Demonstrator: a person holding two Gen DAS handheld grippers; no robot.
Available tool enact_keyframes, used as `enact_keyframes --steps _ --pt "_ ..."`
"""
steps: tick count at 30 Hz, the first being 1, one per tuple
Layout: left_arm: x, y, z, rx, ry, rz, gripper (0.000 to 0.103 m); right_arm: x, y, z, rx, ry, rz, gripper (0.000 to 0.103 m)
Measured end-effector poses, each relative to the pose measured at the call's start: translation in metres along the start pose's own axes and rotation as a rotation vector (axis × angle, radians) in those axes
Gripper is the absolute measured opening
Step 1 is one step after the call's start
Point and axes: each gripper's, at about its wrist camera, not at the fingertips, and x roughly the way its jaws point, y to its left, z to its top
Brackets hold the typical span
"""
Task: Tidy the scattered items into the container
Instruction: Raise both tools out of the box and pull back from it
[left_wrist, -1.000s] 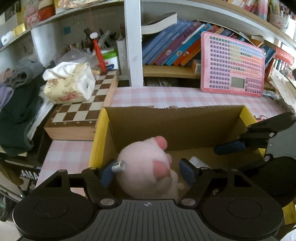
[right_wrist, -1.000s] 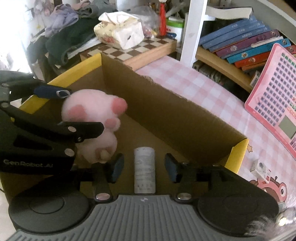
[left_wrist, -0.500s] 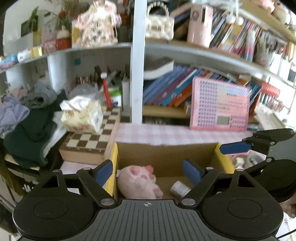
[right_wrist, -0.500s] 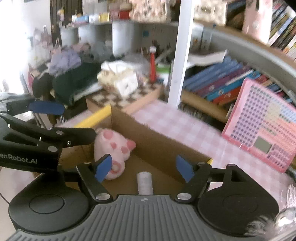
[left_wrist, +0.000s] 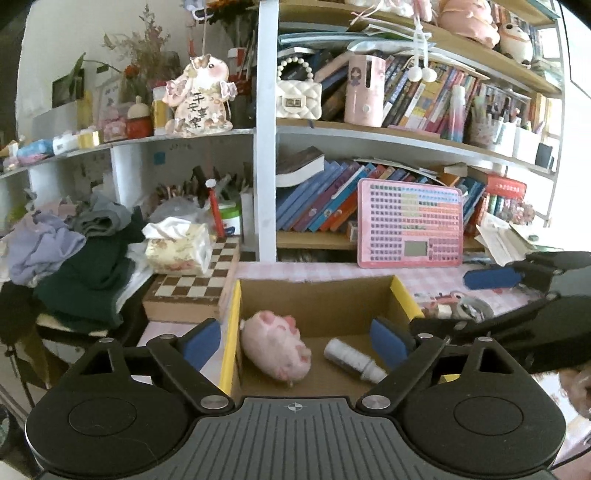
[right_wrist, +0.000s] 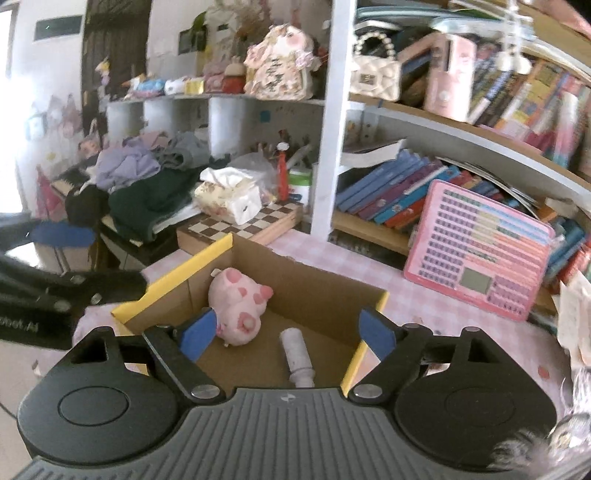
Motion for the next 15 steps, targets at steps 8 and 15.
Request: enact_keyframes --steps 8,15 --pt "-0.036 0.003 -0.033 -0.043 0.01 0.027 0.091 -0.038 0.012 -0.037 0.073 -0.019 -0.059 0.086" --pt "-0.057 0.009 -0.066 -0.08 0.055 0.061 0.091 -0.053 0.029 -0.072 0.143 0.021 -0.081 0.086"
